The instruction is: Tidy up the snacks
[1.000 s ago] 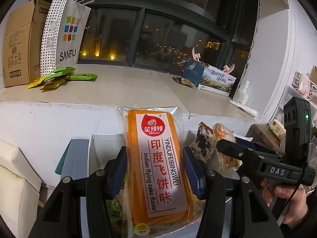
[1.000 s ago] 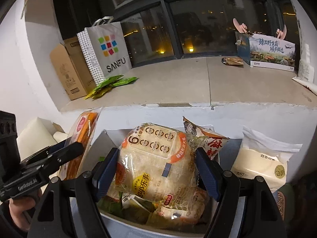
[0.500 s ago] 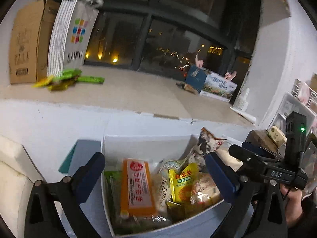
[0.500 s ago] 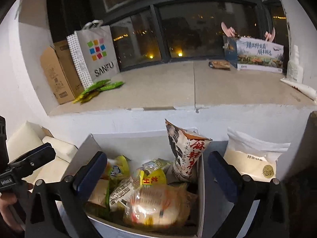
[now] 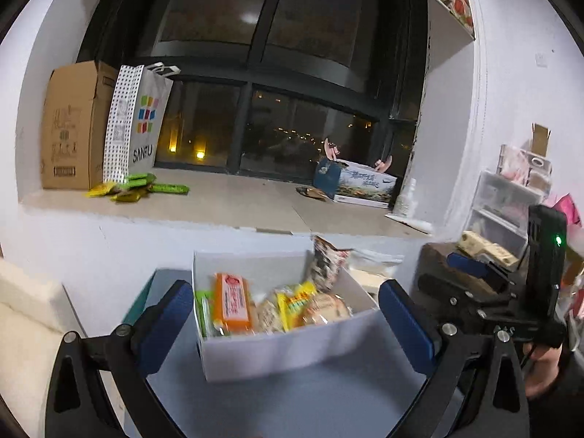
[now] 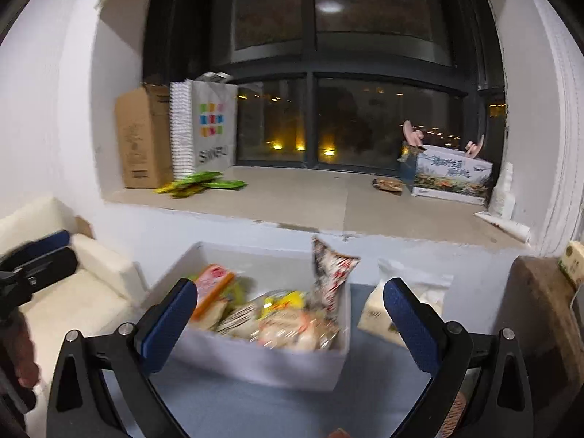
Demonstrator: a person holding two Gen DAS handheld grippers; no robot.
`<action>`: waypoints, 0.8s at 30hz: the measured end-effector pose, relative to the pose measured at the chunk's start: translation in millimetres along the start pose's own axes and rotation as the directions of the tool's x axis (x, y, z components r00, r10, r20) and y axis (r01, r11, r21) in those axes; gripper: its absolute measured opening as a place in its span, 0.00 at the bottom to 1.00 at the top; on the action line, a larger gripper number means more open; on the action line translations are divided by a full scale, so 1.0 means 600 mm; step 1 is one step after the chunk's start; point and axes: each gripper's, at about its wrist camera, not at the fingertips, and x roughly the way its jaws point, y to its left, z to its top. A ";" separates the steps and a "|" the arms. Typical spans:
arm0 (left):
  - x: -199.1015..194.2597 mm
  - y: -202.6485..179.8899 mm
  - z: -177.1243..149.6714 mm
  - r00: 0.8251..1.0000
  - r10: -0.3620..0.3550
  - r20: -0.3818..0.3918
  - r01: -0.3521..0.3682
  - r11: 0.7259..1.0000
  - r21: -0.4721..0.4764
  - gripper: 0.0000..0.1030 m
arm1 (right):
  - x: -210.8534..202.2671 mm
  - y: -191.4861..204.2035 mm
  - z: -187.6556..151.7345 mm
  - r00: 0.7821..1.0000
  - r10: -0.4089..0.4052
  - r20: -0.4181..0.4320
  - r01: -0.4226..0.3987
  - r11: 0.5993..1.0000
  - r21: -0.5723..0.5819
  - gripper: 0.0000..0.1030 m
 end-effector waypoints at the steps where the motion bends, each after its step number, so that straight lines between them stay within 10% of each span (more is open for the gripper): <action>1: -0.013 -0.004 -0.004 1.000 -0.008 0.005 0.008 1.000 -0.001 1.00 | -0.015 0.005 -0.004 1.000 0.015 0.001 -0.015 1.000 -0.001 1.00; 9: -0.102 -0.086 -0.066 0.996 0.069 -0.054 -0.061 0.989 0.133 1.00 | -0.140 0.040 -0.057 0.999 0.049 0.003 -0.049 0.998 -0.024 1.00; 24: -0.127 -0.101 -0.122 0.987 0.011 -0.159 0.002 0.997 0.080 1.00 | -0.228 0.054 -0.155 0.997 0.047 -0.058 -0.044 0.998 0.049 1.00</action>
